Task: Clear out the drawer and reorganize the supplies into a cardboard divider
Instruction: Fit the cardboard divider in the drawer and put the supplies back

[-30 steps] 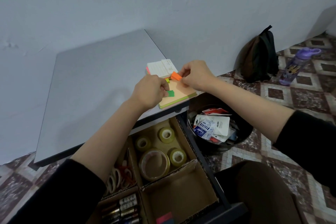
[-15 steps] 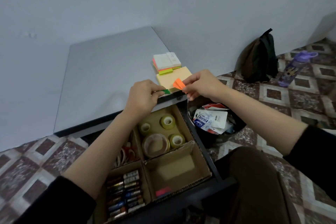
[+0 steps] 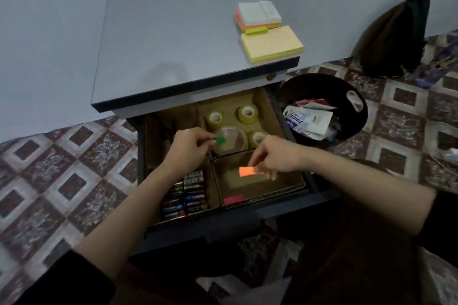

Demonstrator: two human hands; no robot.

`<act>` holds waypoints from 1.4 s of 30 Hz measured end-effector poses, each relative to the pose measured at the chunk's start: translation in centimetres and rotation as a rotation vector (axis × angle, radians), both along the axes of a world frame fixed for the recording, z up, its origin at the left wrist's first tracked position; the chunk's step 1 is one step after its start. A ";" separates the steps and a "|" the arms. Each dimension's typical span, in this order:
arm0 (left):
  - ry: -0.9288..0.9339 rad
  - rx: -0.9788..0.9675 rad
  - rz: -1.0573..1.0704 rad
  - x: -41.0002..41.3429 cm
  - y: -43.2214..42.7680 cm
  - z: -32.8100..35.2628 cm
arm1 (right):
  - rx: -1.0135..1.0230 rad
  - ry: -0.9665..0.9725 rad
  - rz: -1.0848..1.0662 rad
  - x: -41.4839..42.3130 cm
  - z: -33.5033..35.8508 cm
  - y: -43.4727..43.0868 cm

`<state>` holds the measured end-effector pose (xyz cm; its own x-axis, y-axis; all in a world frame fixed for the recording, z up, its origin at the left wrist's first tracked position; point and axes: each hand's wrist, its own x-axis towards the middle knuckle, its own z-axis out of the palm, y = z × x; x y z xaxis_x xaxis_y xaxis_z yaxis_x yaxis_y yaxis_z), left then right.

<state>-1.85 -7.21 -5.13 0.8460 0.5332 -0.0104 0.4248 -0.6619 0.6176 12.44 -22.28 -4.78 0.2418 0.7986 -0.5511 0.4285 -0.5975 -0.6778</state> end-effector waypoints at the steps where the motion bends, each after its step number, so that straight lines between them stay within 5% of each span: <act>1: -0.016 0.022 -0.018 0.0 0.1 -0.4 | -0.035 -0.050 0.060 -0.7 -1.3 0.1; 8: -0.114 0.087 -0.051 1.7 1.3 -3.1 | -0.014 -0.255 0.182 -2.2 -6.8 1.6; 16: -0.128 0.165 -0.101 3.5 2.5 -6.0 | 0.097 -0.219 0.256 -2.4 -8.0 2.9; 29: -0.192 0.169 -0.069 3.5 2.4 -6.3 | 0.001 -0.285 0.450 -2.9 -8.2 3.4; 34: -0.306 0.309 0.037 2.9 1.8 -6.6 | 0.008 -0.294 0.460 -2.7 -7.7 3.3; 42: -0.252 0.195 0.169 3.2 1.0 -6.2 | 0.009 -0.261 0.484 -2.7 -7.5 3.3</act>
<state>1.30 -6.17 -11.35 0.7087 0.6372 0.3028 0.3889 -0.7109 0.5859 9.78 -19.01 -12.25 -0.0267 0.8570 -0.5146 0.8078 -0.2847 -0.5161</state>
